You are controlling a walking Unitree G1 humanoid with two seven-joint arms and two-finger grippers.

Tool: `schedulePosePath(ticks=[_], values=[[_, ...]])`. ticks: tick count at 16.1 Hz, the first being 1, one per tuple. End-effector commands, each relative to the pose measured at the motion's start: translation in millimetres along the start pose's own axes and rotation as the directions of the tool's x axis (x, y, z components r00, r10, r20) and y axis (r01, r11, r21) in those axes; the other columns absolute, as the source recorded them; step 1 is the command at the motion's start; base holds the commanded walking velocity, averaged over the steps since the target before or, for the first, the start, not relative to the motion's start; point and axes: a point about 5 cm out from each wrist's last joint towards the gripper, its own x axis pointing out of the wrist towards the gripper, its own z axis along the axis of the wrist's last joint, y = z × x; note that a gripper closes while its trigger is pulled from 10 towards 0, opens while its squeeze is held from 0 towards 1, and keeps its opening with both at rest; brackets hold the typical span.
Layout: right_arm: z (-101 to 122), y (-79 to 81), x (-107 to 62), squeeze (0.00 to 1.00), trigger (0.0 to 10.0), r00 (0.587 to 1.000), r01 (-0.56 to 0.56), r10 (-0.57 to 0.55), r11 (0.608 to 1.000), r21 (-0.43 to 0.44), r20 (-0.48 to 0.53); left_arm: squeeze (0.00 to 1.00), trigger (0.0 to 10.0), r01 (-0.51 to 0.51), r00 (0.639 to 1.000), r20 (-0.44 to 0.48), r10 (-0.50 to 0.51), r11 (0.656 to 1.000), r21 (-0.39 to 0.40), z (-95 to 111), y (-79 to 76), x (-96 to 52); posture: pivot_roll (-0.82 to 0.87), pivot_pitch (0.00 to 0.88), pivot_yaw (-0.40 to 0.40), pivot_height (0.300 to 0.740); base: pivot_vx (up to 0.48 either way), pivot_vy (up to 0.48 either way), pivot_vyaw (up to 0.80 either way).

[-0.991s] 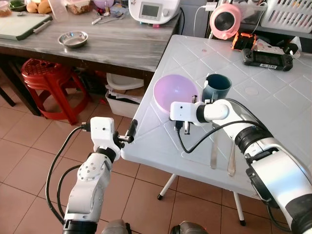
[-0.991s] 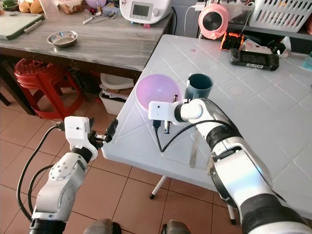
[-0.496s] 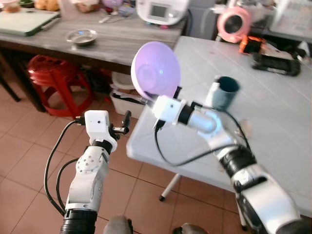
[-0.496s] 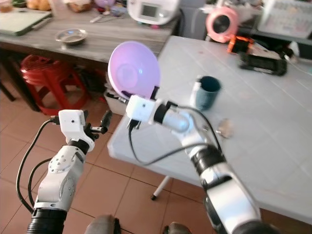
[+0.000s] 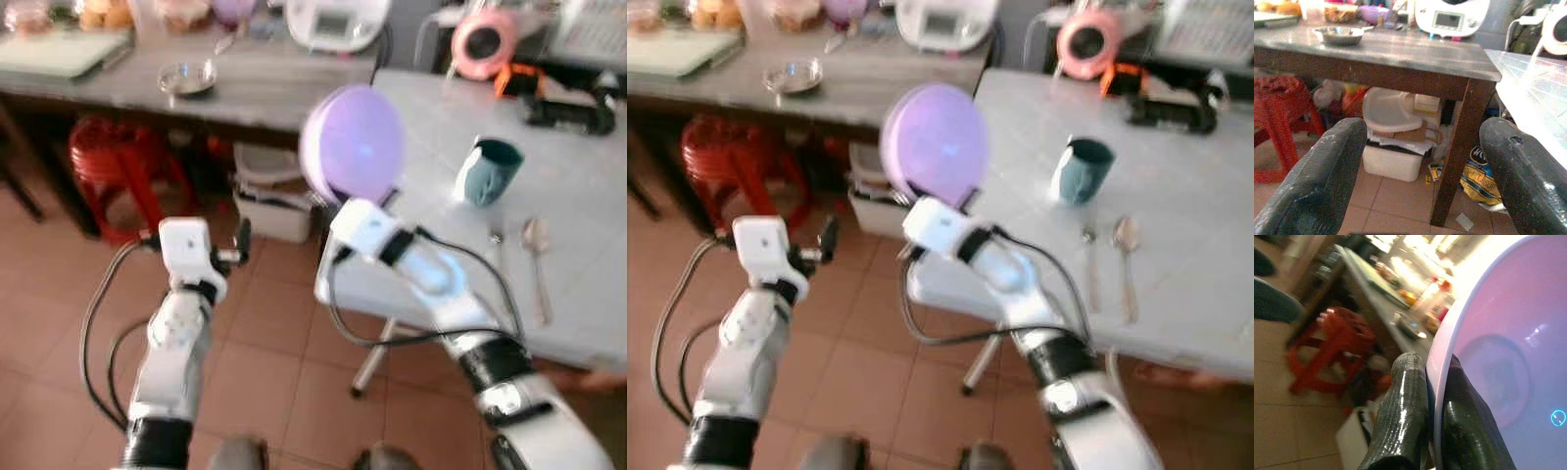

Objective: Setting the table

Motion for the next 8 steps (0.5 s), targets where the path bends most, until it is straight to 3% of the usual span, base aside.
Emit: schedulePosePath(ticks=[1, 4, 7, 8], values=[[13, -1.6, 5.3, 0.00, 10.0, 0.998, 0.045, -0.045, 0.999, -0.003, 0.043, 0.00, 10.0, -0.031, 1.000, 0.005, 0.031, 0.999, 0.027, 0, 8.7, -1.3, 0.00, 0.000, -0.005, 0.740, 0.000, 0.458, 0.00], [7, 0.1, -7.9, 0.00, 10.0, 0.987, 0.159, -0.158, 0.987, 0.037, -0.033, 0.00, 10.0, -0.024, 0.999, 0.024, 0.023, 1.000, 0.008, 2, 6.0, 0.2, 0.00, 0.000, -0.002, 0.740, 0.000, 0.445, 0.00], [2, 11.2, -21.8, 0.00, 10.0, 0.978, 0.204, -0.196, 0.973, 0.112, -0.078, 0.00, 10.0, 0.003, 1.000, 0.027, -0.003, 1.000, 0.006, 1, 2.8, -2.8, 0.00, 0.000, -0.001, 0.740, 0.271, 0.392, 0.00], [3, 12.3, -23.4, 0.00, 10.0, 0.976, 0.213, -0.204, 0.970, 0.121, -0.080, 0.00, 10.0, 0.030, 0.999, 0.032, -0.031, 0.999, 0.017, 1, 0.6, -4.1, 0.00, 0.000, 0.000, 0.740, 0.454, 0.000, 0.00]])
